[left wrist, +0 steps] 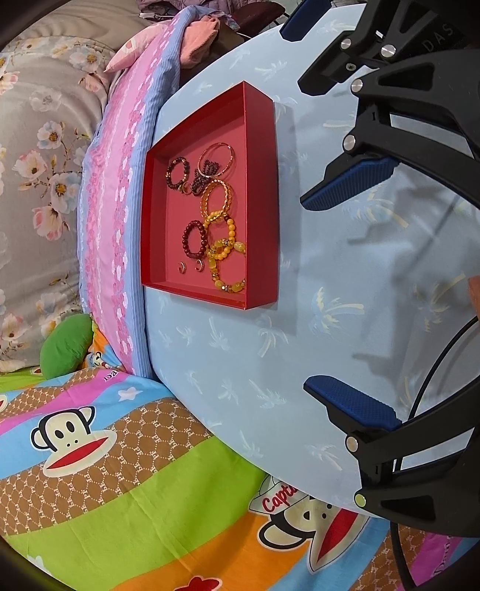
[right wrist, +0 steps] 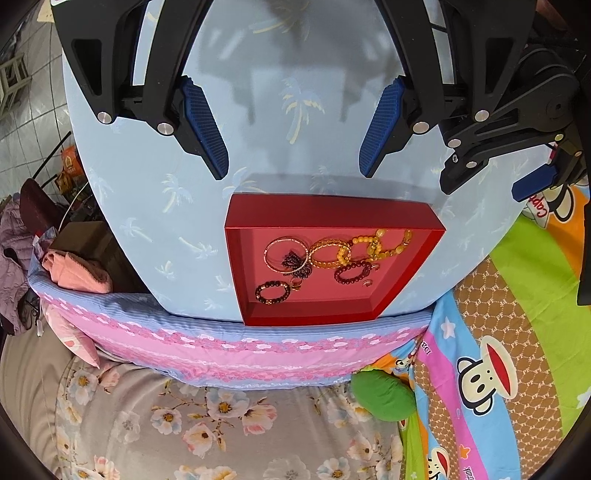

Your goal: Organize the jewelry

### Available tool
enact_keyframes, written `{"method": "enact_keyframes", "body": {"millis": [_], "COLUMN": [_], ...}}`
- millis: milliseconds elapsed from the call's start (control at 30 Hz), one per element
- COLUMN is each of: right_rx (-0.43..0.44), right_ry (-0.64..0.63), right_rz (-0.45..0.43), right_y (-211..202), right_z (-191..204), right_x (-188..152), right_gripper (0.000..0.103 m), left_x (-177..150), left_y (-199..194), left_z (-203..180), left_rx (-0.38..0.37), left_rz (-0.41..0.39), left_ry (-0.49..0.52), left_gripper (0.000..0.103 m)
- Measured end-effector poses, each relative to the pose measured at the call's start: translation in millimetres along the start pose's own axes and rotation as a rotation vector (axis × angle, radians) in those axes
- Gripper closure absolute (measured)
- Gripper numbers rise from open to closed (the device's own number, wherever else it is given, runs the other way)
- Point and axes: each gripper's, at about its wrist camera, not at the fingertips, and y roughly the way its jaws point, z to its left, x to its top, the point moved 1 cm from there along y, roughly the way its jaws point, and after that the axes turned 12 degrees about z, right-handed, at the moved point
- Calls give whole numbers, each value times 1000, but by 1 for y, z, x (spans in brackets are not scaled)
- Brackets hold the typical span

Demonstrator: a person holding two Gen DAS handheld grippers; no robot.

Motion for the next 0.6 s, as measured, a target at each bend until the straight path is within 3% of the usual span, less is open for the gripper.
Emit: {"method": "enact_keyframes", "body": {"millis": [600], "right_rx": [4], "right_ry": [-1], "right_rz": [12], "right_y": [6], "right_z": [2], "right_x": [1], "right_gripper": [32], "left_x": [1], "left_y": [6], "left_z": [1], "left_rx": [14], "left_rz": [20], "left_ry": [-5], "left_gripper": [17]}}
